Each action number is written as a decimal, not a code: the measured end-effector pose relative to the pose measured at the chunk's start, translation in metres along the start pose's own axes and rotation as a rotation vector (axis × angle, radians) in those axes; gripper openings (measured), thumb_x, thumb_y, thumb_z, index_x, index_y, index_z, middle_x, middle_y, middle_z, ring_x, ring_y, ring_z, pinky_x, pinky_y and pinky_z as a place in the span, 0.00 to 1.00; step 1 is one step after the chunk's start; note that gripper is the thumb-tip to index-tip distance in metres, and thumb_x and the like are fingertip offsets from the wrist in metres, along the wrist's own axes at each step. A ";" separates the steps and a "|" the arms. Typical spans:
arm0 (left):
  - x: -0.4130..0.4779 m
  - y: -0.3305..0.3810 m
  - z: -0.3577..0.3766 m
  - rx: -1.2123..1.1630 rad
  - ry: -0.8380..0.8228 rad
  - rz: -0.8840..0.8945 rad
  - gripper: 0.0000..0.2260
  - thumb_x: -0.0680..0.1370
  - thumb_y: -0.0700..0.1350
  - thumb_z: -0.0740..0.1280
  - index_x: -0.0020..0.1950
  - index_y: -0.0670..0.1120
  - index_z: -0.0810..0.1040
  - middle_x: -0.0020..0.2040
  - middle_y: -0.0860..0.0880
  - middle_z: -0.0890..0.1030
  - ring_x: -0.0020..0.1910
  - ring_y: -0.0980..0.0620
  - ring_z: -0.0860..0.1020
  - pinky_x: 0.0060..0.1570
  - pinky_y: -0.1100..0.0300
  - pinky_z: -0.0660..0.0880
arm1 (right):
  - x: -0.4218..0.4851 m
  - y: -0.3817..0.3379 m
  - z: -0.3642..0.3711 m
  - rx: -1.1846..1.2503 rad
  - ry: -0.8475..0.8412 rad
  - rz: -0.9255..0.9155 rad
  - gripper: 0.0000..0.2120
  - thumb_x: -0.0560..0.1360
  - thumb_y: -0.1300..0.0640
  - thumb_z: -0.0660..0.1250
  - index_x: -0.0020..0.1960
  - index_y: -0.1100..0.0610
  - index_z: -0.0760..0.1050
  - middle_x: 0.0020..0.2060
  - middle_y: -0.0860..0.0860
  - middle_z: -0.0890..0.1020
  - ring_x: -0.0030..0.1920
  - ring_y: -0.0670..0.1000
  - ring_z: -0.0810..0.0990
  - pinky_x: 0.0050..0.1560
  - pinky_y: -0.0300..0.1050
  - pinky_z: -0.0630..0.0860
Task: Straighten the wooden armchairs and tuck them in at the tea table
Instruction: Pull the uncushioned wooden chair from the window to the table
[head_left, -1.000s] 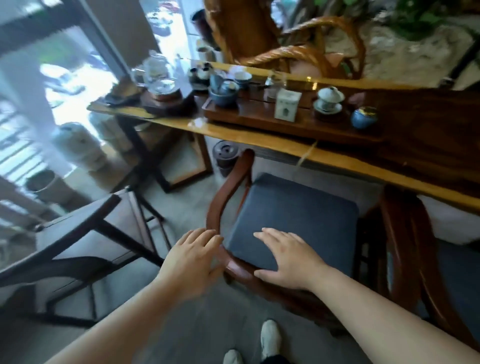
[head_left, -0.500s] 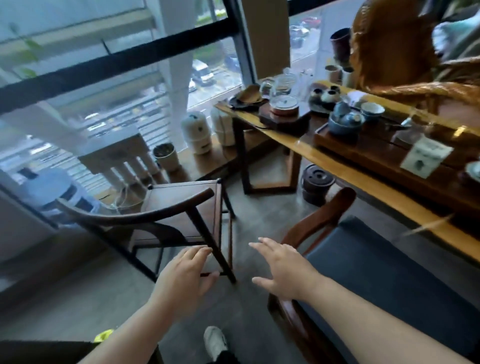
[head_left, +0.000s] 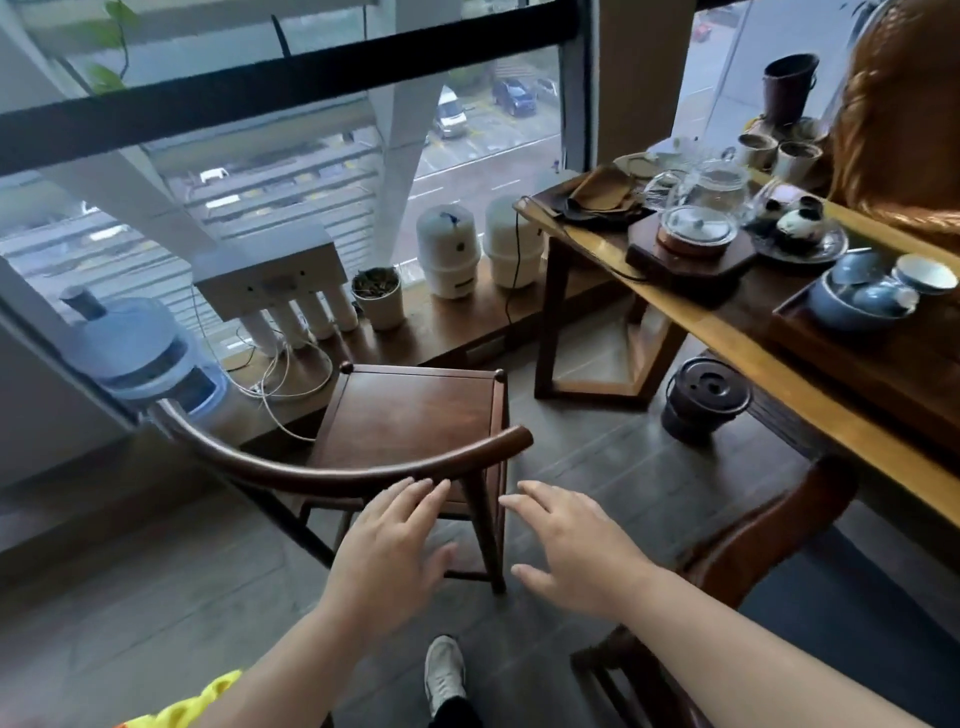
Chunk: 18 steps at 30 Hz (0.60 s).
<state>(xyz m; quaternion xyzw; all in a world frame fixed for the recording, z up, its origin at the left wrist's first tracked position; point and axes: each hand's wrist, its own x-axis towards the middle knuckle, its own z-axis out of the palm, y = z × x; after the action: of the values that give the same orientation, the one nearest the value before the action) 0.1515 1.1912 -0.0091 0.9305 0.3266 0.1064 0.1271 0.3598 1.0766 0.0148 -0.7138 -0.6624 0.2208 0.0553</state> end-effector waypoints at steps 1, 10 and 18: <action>0.009 -0.020 0.000 0.014 -0.004 0.016 0.30 0.73 0.57 0.66 0.72 0.46 0.69 0.66 0.44 0.76 0.68 0.43 0.70 0.64 0.43 0.70 | 0.023 -0.003 0.002 0.005 0.004 0.010 0.36 0.76 0.43 0.66 0.79 0.47 0.54 0.79 0.52 0.56 0.77 0.53 0.54 0.75 0.47 0.49; 0.054 -0.123 -0.001 0.170 -0.200 0.026 0.43 0.68 0.67 0.65 0.77 0.53 0.53 0.73 0.46 0.69 0.72 0.39 0.63 0.68 0.39 0.63 | 0.140 0.000 -0.002 -0.200 -0.114 0.033 0.44 0.73 0.39 0.68 0.80 0.45 0.46 0.80 0.55 0.49 0.79 0.55 0.49 0.77 0.55 0.45; 0.064 -0.157 0.019 0.271 -0.409 0.002 0.42 0.63 0.56 0.74 0.75 0.53 0.63 0.57 0.50 0.82 0.41 0.45 0.81 0.35 0.53 0.75 | 0.196 0.000 0.001 -0.410 -0.441 0.018 0.23 0.71 0.39 0.67 0.62 0.47 0.72 0.57 0.52 0.81 0.55 0.57 0.80 0.53 0.52 0.77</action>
<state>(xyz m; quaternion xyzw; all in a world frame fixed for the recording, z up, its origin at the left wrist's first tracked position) 0.1145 1.3474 -0.0682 0.9416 0.3044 -0.1288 0.0643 0.3639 1.2661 -0.0331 -0.6506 -0.6829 0.2328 -0.2372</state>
